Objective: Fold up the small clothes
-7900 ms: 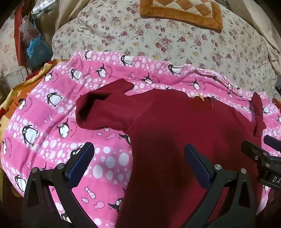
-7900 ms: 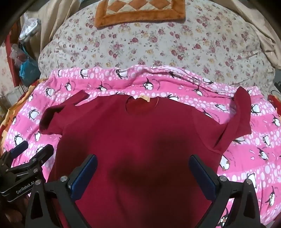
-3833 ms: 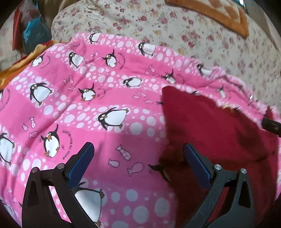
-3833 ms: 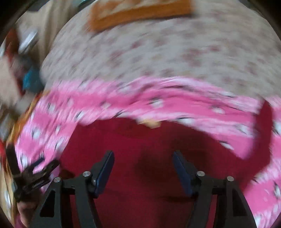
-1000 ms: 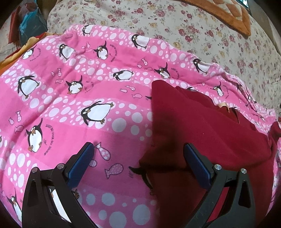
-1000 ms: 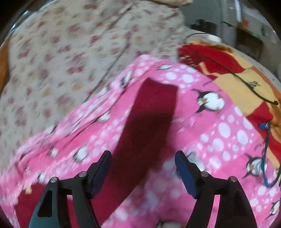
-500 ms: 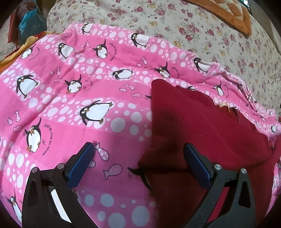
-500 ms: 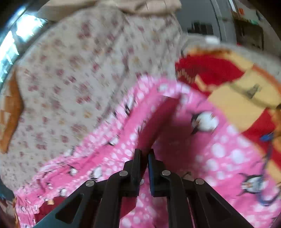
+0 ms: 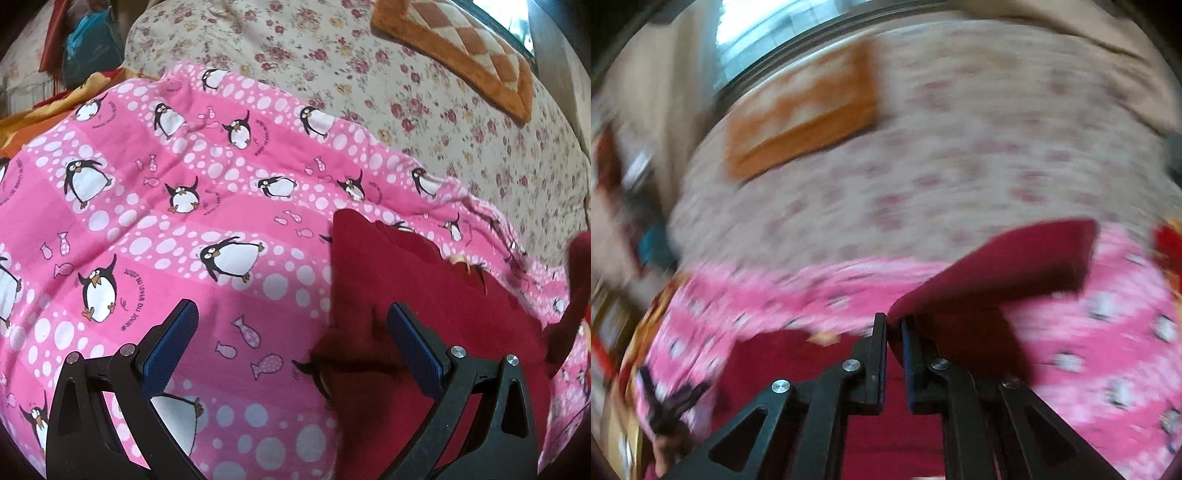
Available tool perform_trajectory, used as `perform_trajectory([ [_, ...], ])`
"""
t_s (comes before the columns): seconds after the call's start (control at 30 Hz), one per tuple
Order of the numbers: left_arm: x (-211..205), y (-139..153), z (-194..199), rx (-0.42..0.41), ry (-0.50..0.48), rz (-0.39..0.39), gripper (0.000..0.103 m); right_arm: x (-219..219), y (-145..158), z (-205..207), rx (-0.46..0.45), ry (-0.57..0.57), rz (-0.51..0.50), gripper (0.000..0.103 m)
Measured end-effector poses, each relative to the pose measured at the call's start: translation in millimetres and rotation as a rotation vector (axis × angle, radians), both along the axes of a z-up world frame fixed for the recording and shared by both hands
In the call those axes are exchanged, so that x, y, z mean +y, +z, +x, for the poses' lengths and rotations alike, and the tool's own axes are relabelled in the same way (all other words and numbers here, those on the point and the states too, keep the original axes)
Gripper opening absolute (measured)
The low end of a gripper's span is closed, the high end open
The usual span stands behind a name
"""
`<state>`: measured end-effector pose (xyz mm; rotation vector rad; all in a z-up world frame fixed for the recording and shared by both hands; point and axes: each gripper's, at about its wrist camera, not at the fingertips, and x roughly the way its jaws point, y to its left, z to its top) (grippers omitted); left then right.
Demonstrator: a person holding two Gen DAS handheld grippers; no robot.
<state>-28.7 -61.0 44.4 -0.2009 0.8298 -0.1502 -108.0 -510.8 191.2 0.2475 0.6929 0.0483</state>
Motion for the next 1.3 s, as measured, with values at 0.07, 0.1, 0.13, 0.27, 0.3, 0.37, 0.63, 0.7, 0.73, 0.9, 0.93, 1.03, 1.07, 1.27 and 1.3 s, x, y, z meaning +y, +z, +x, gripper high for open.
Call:
perform_trajectory([
  [0.07, 2.9, -0.8, 2.0, 0.007, 0.004, -0.019, 0.102, 59.8, -16.4, 18.5, 0.020, 0.135, -0.005, 0.007],
  [0.1, 3.5, -1.2, 3.0, 0.011, 0.005, -0.022, 0.102, 81.4, -25.5, 21.4, 0.028, 0.181, 0.002, 0.007],
  [0.13, 3.9, -1.5, 3.3, 0.013, 0.005, -0.024, 0.102, 112.0, -40.9, 29.2, 0.046, 0.239, 0.007, 0.007],
  [0.27, 6.9, 0.6, 4.2, 0.010, 0.006, -0.040, 0.102, 188.8, -111.2, 55.0, 0.207, 0.372, -0.003, 0.008],
  [0.3, 7.9, 1.6, 3.9, 0.006, 0.006, -0.050, 0.102, 198.9, -129.1, 58.9, 0.276, 0.384, -0.007, 0.013],
  [0.37, 7.9, 4.0, 3.5, -0.005, -0.001, -0.071, 0.102, 203.7, -147.2, 54.6, 0.332, 0.390, 0.011, 0.031],
  [0.63, -26.9, 19.8, -7.3, -0.001, -0.124, -0.088, 0.102, 118.2, -101.8, 6.2, 0.255, 0.276, -0.006, 0.049],
  [0.7, -42.3, 26.3, -7.8, 0.024, -0.176, -0.140, 0.102, 91.6, -99.0, -9.0, 0.265, 0.239, 0.016, 0.052],
  [0.73, -54.3, 27.4, -3.6, 0.055, -0.214, -0.171, 0.102, 81.5, -99.0, -16.1, 0.269, 0.216, 0.021, 0.053],
  [0.9, -109.2, 16.3, 26.2, 0.153, -0.250, -0.163, 0.098, 26.3, -98.5, -55.0, 0.255, 0.124, 0.065, 0.058],
  [0.93, -120.2, 9.5, 32.0, 0.183, -0.252, -0.153, 0.093, 15.6, -99.0, -63.4, 0.248, 0.108, 0.092, 0.059],
  [1.03, -151.7, -8.5, 48.7, 0.243, -0.257, -0.134, 0.089, -1.3, -102.2, -78.1, 0.237, 0.086, 0.139, 0.061],
  [1.07, -160.6, -11.1, 54.0, 0.240, -0.235, -0.120, 0.085, -2.1, -104.0, -80.3, 0.239, 0.087, 0.142, 0.061],
  [1.27, -193.7, -17.1, 74.2, 0.216, -0.218, -0.089, 0.032, -16.2, -114.7, -89.9, 0.237, 0.069, 0.179, 0.061],
  [1.3, -198.3, -18.2, 76.0, 0.217, -0.224, -0.074, 0.022, -17.2, -116.0, -89.4, 0.237, 0.065, 0.183, 0.061],
])
